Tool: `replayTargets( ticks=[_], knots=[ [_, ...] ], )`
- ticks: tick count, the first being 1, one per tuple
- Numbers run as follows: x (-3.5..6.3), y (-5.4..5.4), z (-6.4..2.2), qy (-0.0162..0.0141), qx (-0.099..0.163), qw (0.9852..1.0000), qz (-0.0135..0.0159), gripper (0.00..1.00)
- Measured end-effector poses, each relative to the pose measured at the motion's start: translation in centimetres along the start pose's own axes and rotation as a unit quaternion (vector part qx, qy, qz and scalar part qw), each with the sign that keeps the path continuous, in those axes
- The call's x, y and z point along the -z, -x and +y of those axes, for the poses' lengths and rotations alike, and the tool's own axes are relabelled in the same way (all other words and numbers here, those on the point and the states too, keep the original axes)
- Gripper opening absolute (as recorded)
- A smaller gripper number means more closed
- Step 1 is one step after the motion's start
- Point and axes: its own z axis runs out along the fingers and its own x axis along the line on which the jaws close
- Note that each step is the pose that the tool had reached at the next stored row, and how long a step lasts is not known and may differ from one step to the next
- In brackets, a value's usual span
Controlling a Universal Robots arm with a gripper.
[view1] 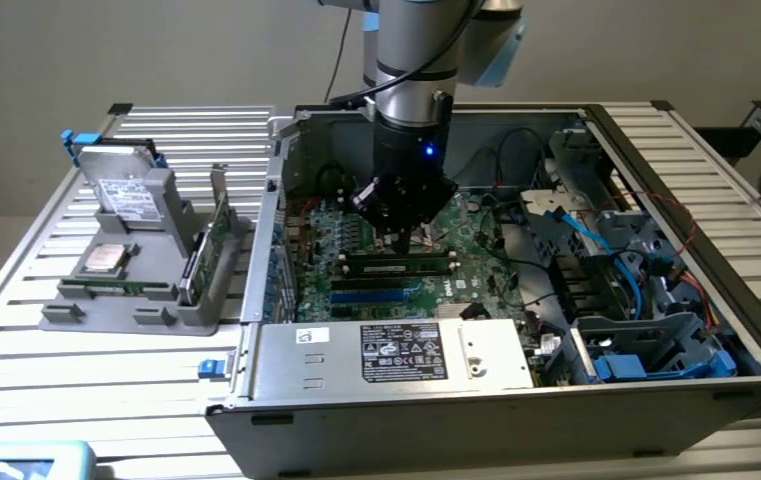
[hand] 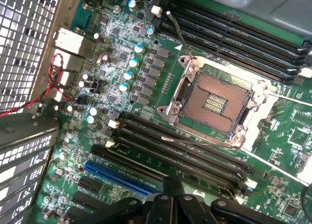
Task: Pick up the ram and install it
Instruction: 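Press down the ram until it locks into place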
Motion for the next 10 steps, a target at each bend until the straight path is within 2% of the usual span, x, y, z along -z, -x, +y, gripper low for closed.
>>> replayTargets(
  ticks=[5, 10],
  knots=[
    [0.0, 0.0, 0.0, -0.0008, -0.026, 0.9997, 0.0001, 0.11],
    [0.0, 0.0, 0.0, -0.001, -0.053, 0.9986, 0.0002, 0.11]
  ],
)
